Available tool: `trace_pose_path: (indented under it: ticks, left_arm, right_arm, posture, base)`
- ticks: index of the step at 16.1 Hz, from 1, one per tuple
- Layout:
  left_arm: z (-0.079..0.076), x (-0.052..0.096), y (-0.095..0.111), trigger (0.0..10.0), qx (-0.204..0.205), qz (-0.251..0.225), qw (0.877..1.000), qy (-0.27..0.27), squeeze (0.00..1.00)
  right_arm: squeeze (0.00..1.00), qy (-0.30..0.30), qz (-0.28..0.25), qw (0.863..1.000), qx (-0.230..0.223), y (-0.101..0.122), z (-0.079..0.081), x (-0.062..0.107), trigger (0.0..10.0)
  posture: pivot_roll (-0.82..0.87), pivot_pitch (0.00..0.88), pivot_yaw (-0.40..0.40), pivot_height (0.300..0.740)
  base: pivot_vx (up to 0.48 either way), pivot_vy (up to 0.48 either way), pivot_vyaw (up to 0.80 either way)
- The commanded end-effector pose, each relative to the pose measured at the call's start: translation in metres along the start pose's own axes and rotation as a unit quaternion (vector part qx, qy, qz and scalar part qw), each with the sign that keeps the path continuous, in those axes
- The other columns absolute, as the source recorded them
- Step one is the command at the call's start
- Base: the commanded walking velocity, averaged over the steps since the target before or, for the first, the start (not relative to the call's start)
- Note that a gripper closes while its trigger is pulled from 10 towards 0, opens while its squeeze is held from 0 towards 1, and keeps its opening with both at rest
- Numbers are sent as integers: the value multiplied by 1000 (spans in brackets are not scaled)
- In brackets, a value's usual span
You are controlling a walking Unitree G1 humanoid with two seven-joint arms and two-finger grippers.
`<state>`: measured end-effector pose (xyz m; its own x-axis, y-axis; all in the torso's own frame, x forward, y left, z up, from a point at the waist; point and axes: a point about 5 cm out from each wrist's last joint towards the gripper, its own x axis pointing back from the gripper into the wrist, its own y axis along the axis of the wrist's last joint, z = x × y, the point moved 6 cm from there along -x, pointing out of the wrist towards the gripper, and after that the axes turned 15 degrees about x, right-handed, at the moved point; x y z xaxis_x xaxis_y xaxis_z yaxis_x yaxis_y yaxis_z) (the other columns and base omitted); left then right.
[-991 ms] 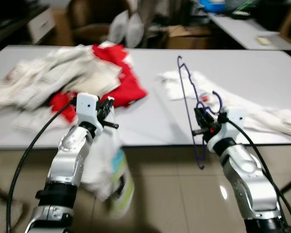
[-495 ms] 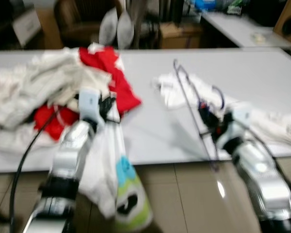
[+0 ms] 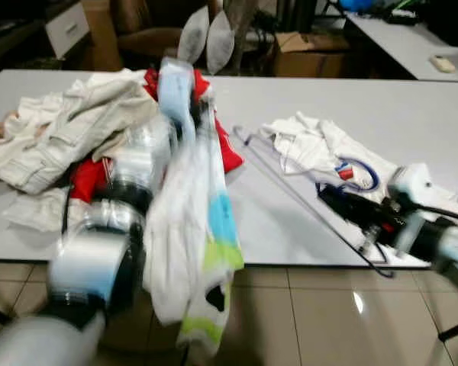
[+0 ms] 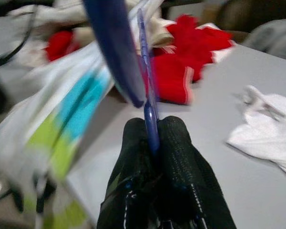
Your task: Hang hanger
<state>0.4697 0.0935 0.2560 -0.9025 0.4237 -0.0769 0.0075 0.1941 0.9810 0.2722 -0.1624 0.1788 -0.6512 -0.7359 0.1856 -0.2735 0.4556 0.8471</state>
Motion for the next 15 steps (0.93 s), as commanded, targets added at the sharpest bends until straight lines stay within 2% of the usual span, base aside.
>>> trace_pose_path:
  ticks: [1, 2, 3, 4, 6, 8, 10, 11, 12, 13, 14, 15]
  left_arm:
    - [-5, -5, 22, 10000, -9, -25, 1000, -5, 0]
    - [-5, -5, 22, 10000, -9, -25, 1000, -5, 0]
    - [-14, -11, 42, 10000, -13, -40, 999, -24, 0]
    - [-19, -13, 50, 10000, -15, -44, 998, -36, 0]
    - [-31, -16, 61, 10000, -9, -55, 996, -64, 0]
    - [-62, -16, 82, 10000, 5, -76, 987, -140, 0]
    - [-81, -12, 96, 10000, 34, -90, 975, -202, 0]
    - [-85, -6, 112, 10000, 48, -109, 966, -231, 0]
    - [-83, -3, 119, 10000, 52, -119, 964, -233, 0]
    - [-73, 4, 136, 10000, 45, -145, 962, -228, 0]
    - [-61, 14, 158, 10000, 35, -182, 958, -217, 0]
    - [-55, 19, 170, 10000, 35, -203, 956, -209, 0]
  right_arm:
    - [0, 48, -1, 999, 4, 6, 10, 9, 10000]
    - [0, 48, -1, 999, 4, 6, 10, 9, 10000]
    - [0, 81, -11, 997, -6, 13, 15, 15, 10000]
    - [0, 102, -22, 994, -13, 18, 18, 17, 10000]
    - [0, 130, -38, 991, -21, 25, 26, 10, 10000]
    - [0, 134, -27, 991, -13, 16, 25, -16, 10000]
    - [0, 123, -3, 992, -4, 1, 12, -41, 10000]
    - [0, 96, 34, 994, 31, -13, -13, -62, 10000]
    - [0, 81, 49, 994, 49, -17, -27, -69, 10000]
    - [0, 49, 71, 992, 95, -17, -58, -80, 10000]
    - [0, -13, 80, 988, 129, -5, -97, -88, 10000]
    - [0, -58, 74, 986, 137, 6, -119, -90, 10000]
  posture:
    - [-181, 0, 45, 740]
    - [-181, 0, 45, 740]
    - [-182, 0, 44, 740]
    - [-176, 0, 36, 740]
    - [-169, 0, 26, 740]
    - [-161, 0, 16, 740]
    - [-158, 0, 11, 740]
    - [-152, 0, 3, 740]
    - [-152, 0, 3, 740]
    - [-137, 0, -18, 740]
    - [-126, 0, -33, 740]
    - [-116, 0, -48, 740]
  base:
    - [0, 0, 0]
    - [0, 0, 0]
    - [0, 0, 0]
    - [0, 0, 0]
    - [0, 0, 0]
    - [0, 0, 0]
    - [0, 0, 0]
    - [0, 0, 0]
    - [0, 0, 0]
    - [0, 0, 0]
    - [0, 0, 0]
    - [0, 0, 0]
